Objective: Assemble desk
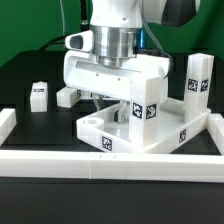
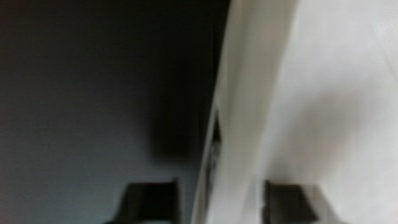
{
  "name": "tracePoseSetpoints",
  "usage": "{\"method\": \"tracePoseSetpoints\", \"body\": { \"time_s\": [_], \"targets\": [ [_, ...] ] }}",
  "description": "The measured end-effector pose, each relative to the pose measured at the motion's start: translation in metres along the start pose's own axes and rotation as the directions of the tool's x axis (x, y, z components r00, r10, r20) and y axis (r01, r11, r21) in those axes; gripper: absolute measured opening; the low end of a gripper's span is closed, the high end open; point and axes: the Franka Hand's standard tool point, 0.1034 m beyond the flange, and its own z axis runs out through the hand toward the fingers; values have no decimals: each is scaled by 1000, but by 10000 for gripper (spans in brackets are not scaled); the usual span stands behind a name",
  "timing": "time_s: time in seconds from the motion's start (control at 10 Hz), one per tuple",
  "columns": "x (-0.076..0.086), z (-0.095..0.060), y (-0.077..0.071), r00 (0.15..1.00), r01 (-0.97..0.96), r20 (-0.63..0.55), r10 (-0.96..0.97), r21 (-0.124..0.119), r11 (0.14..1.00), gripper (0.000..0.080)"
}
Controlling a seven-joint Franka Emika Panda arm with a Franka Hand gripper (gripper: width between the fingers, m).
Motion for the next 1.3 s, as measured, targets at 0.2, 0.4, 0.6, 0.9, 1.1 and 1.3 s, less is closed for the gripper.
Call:
{"method": "tracePoseSetpoints", "body": {
  "time_s": [0.2, 0.4, 0.6, 0.9, 1.1, 1.3],
  "targets": [
    [1, 0, -1, 1000, 3, -4, -3, 2, 1000, 59],
    [1, 0, -1, 1000, 3, -4, -3, 2, 1000, 59],
    [1, 0, -1, 1000, 3, -4, -3, 2, 1000, 59],
    [1, 0, -1, 1000, 3, -4, -3, 2, 1000, 59],
    [1, 0, -1, 1000, 4, -4, -4, 2, 1000, 60],
    [1, 0, -1, 1000, 24, -4, -24, 2, 1000, 60]
  ]
}}
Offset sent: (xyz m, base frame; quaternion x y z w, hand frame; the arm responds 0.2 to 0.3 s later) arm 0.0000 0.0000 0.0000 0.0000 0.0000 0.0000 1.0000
